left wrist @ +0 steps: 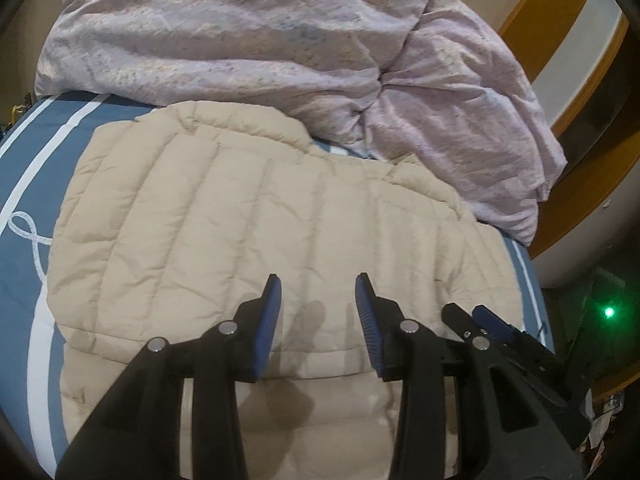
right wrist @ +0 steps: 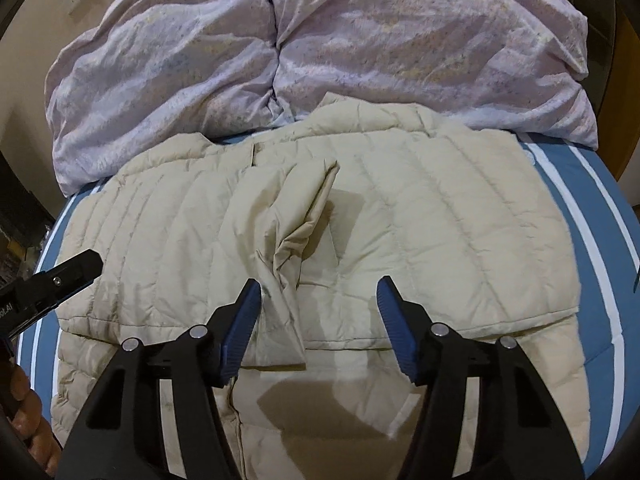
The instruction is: Fold large clothes
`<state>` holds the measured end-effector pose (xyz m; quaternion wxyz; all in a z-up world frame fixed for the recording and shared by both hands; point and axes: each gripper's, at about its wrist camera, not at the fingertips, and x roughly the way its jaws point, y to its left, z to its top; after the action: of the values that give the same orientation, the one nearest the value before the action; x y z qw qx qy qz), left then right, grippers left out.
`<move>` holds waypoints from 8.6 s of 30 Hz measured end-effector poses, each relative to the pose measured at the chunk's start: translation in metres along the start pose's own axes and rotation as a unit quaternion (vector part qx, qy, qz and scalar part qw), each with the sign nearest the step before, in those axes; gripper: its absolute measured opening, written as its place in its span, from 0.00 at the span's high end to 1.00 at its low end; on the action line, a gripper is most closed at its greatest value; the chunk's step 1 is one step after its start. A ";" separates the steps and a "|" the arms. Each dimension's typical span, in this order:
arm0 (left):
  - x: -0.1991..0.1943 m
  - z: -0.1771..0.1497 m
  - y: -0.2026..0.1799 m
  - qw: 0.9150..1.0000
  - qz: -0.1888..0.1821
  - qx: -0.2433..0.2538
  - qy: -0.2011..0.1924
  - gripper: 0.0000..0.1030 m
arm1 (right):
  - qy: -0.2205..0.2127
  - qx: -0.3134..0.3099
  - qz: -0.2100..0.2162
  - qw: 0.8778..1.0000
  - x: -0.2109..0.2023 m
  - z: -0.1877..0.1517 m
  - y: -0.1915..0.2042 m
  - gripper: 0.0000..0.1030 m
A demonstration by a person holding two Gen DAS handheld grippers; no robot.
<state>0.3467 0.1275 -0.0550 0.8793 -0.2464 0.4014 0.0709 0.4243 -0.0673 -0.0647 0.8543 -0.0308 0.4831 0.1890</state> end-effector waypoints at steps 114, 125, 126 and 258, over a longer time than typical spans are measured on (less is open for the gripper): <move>-0.199 -0.160 0.108 0.992 0.008 0.022 -0.121 0.97 | -0.177 0.029 0.061 0.982 -0.174 -0.140 -0.164 0.88; -0.184 -0.083 0.086 0.987 0.039 0.031 -0.153 0.97 | -0.190 0.028 0.044 0.980 -0.152 -0.063 -0.151 0.88; -0.179 -0.073 0.084 0.987 0.043 0.034 -0.153 0.97 | -0.189 0.028 0.042 0.981 -0.149 -0.058 -0.151 0.88; 0.094 0.080 0.109 0.984 0.172 0.018 -0.047 0.21 | -0.036 0.052 -0.049 0.997 0.107 0.114 -0.146 0.19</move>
<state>0.4279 0.2545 -0.1218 0.8764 -0.1539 0.3969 0.2252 0.6177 -0.1441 -0.1122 0.8798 -0.0029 0.4594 0.1222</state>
